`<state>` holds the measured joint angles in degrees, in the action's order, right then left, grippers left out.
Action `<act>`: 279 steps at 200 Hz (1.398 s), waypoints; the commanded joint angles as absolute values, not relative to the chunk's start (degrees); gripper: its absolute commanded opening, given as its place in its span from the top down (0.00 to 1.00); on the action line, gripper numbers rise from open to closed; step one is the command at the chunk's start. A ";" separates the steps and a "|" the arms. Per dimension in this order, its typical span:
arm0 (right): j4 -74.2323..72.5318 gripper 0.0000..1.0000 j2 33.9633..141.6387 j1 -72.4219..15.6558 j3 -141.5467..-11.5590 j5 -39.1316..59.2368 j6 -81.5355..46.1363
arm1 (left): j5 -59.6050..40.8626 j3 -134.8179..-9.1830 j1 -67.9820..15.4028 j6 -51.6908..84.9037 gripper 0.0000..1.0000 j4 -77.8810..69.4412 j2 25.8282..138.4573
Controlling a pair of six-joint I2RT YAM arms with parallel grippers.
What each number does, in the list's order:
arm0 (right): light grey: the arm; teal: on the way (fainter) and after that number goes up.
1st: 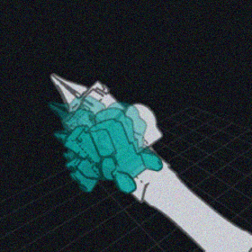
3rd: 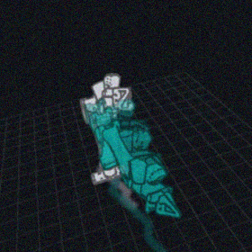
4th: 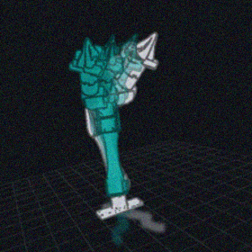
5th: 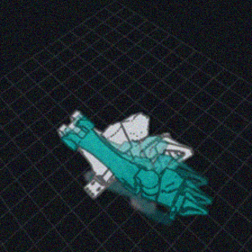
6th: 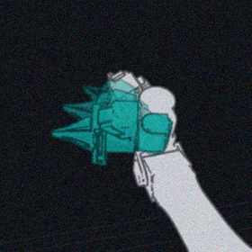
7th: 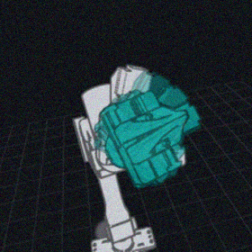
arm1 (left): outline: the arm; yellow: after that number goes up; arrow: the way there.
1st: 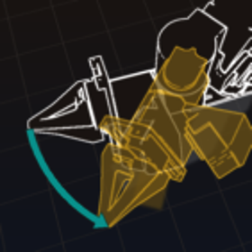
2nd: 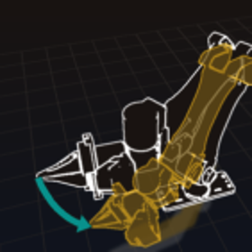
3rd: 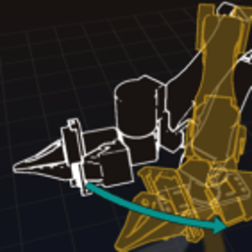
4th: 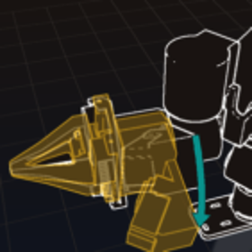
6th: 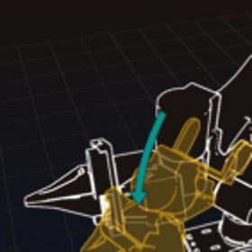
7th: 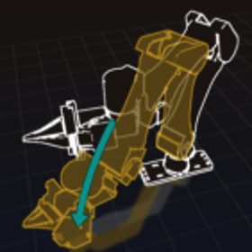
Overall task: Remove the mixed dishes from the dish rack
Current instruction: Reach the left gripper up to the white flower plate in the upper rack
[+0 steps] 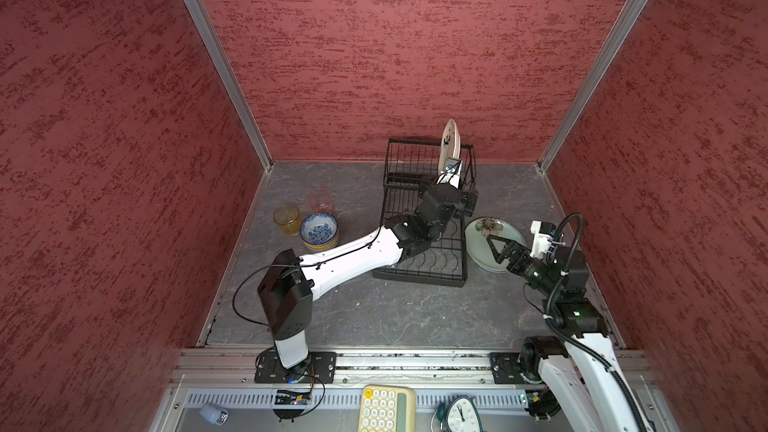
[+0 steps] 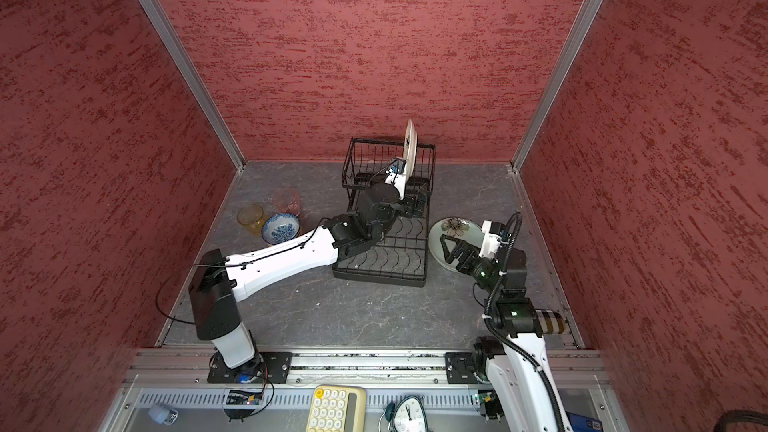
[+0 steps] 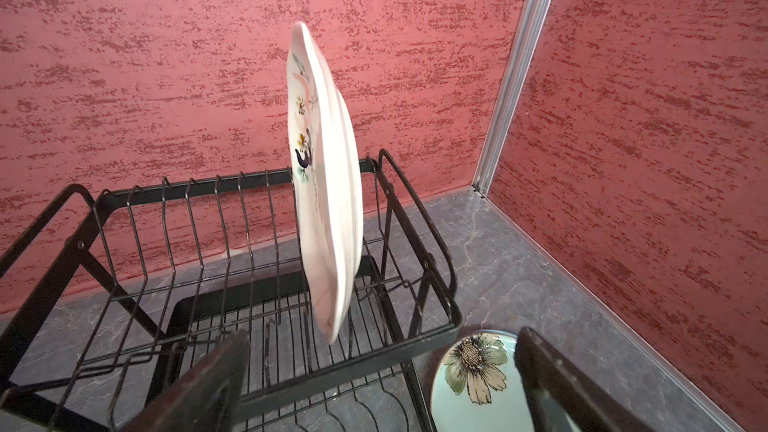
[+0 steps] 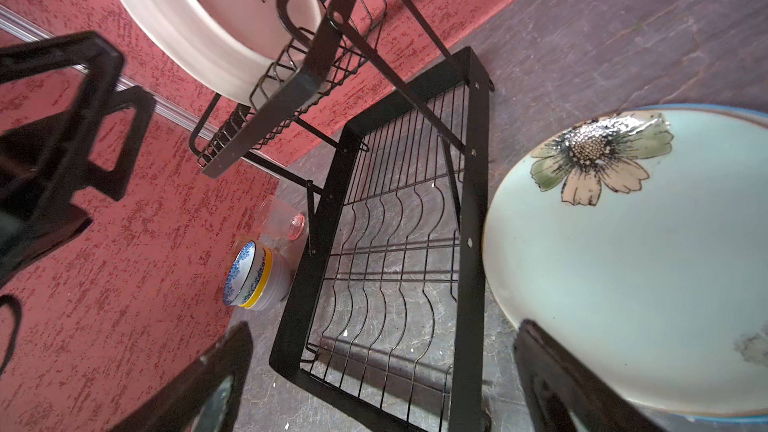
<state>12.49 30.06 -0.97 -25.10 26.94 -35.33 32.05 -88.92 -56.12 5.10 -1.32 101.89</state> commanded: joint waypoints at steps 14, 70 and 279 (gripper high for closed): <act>12.41 0.01 28.92 -1.38 -24.12 27.62 -33.92 | 31.83 -91.74 -53.85 3.79 0.00 -3.30 104.20; 12.93 0.01 30.14 -1.39 -23.83 26.59 -34.01 | 30.52 -93.22 -51.31 1.17 0.11 -7.80 107.48; 11.49 0.01 33.91 -1.41 -23.10 25.80 -35.43 | 32.58 -99.46 -48.43 -4.72 0.48 -7.76 112.93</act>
